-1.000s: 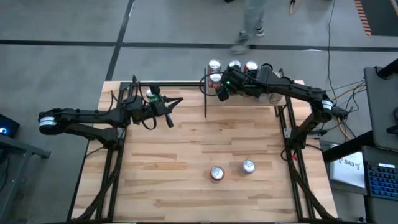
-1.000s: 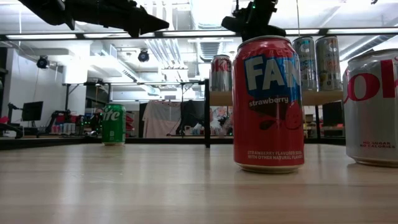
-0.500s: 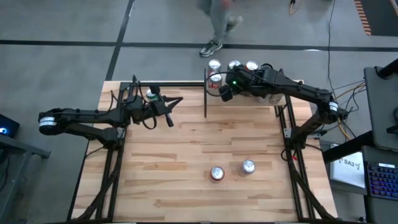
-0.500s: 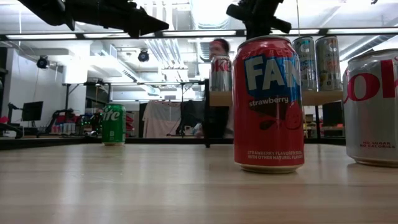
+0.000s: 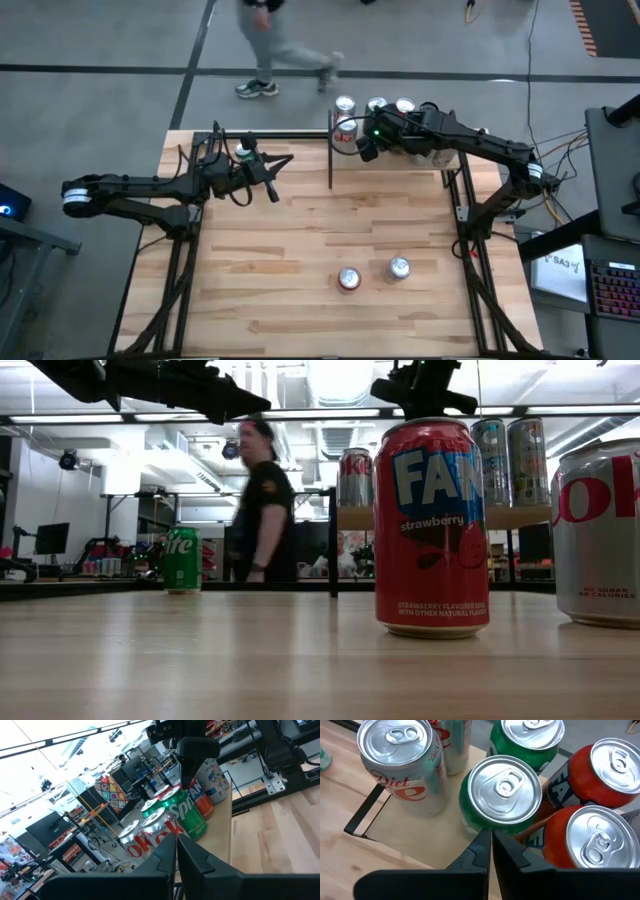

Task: Place canned beverage on shelf
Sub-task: Put the bottom green soda can on the shelf aligned in front of the other green soda can

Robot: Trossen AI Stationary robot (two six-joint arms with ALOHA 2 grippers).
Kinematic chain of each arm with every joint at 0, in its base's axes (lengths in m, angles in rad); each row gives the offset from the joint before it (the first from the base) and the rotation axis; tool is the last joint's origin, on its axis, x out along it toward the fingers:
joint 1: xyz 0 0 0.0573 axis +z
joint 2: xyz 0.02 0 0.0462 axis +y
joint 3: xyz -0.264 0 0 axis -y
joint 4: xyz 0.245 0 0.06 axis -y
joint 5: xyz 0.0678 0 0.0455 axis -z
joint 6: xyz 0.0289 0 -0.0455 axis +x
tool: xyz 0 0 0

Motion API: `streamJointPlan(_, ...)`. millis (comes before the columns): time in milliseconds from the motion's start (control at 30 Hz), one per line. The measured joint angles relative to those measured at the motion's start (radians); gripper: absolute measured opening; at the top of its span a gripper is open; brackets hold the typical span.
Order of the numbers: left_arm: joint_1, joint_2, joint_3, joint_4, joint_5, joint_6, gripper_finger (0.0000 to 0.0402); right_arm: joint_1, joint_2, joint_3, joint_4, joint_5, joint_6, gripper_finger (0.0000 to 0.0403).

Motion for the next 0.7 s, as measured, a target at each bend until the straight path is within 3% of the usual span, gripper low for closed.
streamJointPlan(233,0.000,0.000,0.000,0.000,0.000,0.000,0.0000,-0.003,0.000,0.000,0.001,0.045,0.000,0.0009)
streamJointPlan(700,0.000,0.000,0.000,0.000,0.000,0.000,0.0000,-0.002,0.022,0.013,0.002,0.001,-0.009,0.0009)
